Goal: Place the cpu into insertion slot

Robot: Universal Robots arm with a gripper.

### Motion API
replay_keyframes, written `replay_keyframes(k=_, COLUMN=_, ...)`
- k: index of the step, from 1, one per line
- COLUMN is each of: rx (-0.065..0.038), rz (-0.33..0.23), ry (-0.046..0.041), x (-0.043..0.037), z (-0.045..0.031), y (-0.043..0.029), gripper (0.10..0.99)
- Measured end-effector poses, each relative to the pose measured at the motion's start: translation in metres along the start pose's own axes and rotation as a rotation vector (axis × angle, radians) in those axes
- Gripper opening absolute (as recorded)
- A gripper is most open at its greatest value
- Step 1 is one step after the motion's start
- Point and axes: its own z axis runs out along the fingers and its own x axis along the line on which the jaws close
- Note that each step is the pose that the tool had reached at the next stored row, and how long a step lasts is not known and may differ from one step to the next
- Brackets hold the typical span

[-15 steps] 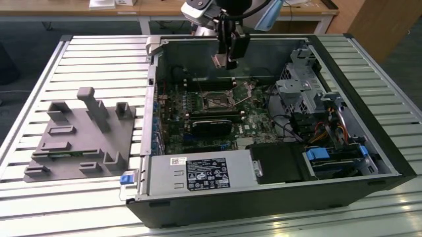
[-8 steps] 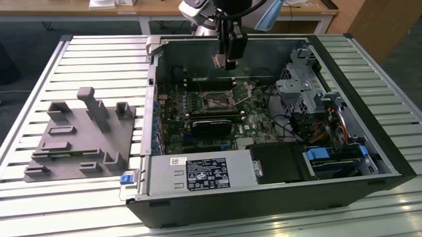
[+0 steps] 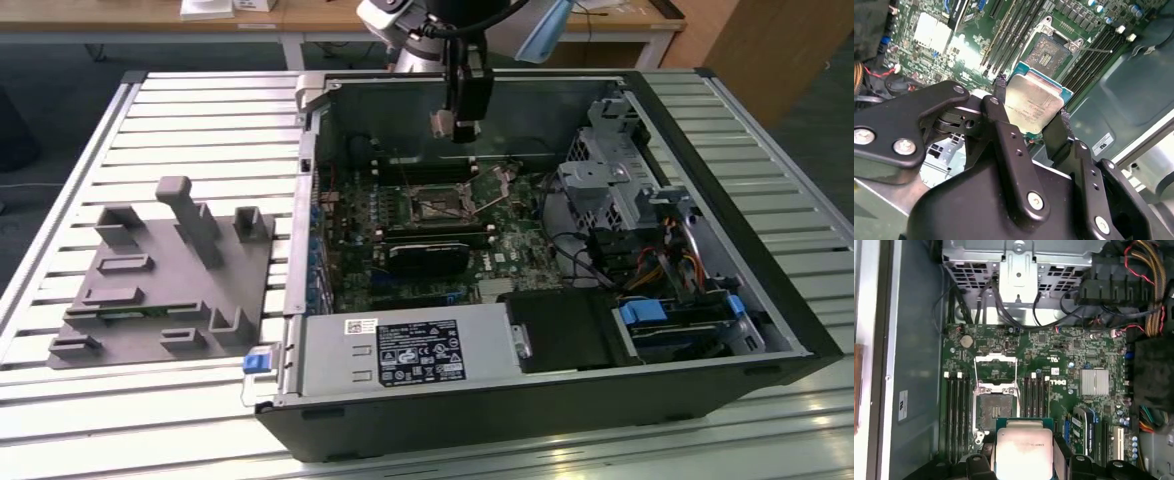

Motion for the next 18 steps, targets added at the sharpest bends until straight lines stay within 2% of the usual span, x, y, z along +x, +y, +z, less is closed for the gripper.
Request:
replay_keyframes(k=10, rx=0.002, rz=0.119, ry=-0.0100, x=0.0000, z=0.0003, y=0.0000, gripper=0.541)
replay_keyframes(k=13, rx=0.001, rz=0.121, ry=-0.0101, x=0.0000, z=0.0006, y=-0.0001, gripper=0.541)
replay_keyframes(k=18, rx=-0.012, rz=0.106, ry=-0.0082, x=0.0001, z=0.0049, y=-0.0005, gripper=0.541)
